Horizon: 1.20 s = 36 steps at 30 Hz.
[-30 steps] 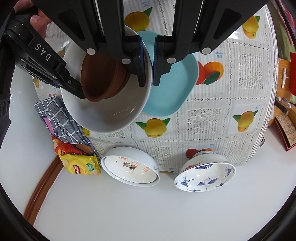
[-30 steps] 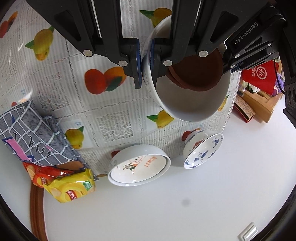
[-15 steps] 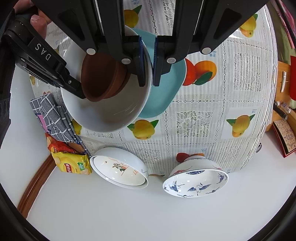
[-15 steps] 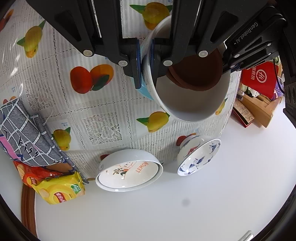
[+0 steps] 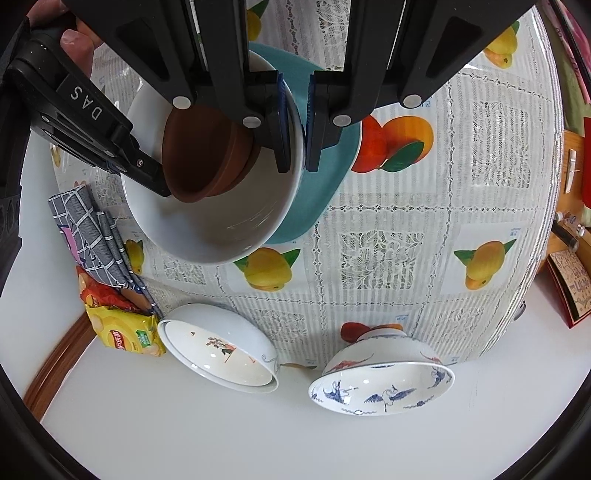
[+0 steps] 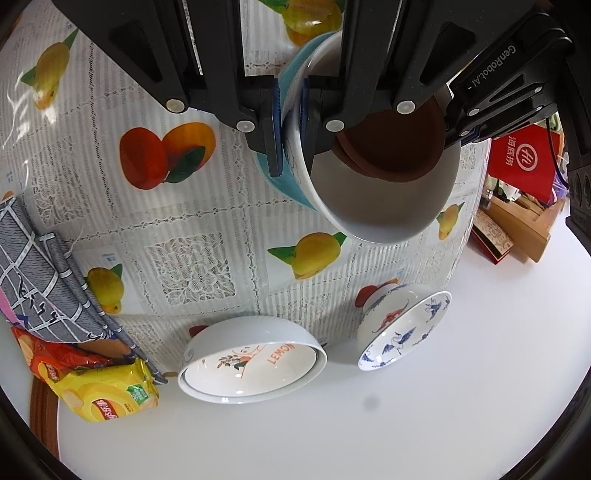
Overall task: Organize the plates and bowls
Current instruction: 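Carry the white bowl over the blue plate stack and lower it, then open both grippers to release the white bowl on the blue plate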
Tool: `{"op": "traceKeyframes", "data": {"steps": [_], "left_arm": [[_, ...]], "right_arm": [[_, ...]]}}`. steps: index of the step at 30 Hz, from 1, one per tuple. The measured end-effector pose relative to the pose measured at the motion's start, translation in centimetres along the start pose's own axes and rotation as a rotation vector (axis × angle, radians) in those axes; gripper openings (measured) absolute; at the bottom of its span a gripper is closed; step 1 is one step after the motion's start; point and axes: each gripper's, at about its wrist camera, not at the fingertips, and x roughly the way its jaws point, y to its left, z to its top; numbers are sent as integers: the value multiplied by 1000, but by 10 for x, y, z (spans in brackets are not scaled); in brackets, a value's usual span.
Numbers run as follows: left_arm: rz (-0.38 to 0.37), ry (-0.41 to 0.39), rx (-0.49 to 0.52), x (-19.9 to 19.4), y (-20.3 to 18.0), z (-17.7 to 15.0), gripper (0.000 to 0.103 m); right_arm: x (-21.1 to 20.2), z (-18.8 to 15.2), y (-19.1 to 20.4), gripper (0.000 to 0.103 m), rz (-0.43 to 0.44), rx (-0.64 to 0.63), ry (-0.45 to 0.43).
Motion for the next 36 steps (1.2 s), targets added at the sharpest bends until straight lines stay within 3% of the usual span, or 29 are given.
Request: {"op": "traceKeyframes", "data": {"steps": [24, 28, 36], "left_arm": [[-20, 59, -31, 25, 10, 9, 13], [19, 47, -11, 20, 8, 7, 21], [12, 35, -17, 6, 11, -2, 30]], "right_arm": [[31, 9, -3, 10, 37, -41, 92], [25, 8, -4, 10, 45, -43, 85], [11, -1, -1, 14, 22, -77, 65]]}}
